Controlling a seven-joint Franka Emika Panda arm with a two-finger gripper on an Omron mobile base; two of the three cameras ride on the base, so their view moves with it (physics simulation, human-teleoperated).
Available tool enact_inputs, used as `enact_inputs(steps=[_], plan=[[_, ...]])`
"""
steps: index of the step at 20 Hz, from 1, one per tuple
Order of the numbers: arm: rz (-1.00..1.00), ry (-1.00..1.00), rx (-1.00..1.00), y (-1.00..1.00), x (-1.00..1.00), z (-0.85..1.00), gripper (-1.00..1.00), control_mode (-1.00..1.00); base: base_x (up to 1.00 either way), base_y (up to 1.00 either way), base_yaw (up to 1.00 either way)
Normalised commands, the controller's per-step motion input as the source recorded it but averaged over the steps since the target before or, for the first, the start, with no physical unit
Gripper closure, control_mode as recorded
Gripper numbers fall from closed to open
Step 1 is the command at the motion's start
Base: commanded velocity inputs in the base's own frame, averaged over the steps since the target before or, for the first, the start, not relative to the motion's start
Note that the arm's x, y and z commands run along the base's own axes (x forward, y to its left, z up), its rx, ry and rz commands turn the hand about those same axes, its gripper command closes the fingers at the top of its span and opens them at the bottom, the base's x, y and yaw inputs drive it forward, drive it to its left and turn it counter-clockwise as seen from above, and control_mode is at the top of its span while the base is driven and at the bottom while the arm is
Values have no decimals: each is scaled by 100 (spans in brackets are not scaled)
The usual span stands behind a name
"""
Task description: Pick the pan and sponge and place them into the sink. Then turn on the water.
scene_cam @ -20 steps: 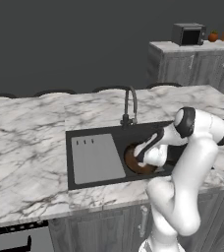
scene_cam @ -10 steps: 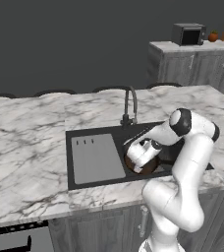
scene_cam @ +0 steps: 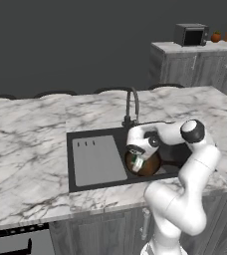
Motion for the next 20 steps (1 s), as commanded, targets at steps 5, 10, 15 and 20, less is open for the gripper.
enact_inputs(steps=[5, 10, 15, 20], plan=[[3, -6, -2, 0, 12, -50, -100, -100, 0, 0, 0], [2, -11, 0, 0, -16, -6, -100, -100, 0, 0, 0], [-1, -3, -2, 15, -12, 51, -100, -100, 0, 0, 0], [-3, 0, -3, 16, -7, 62, -100, -100, 0, 0, 0]])
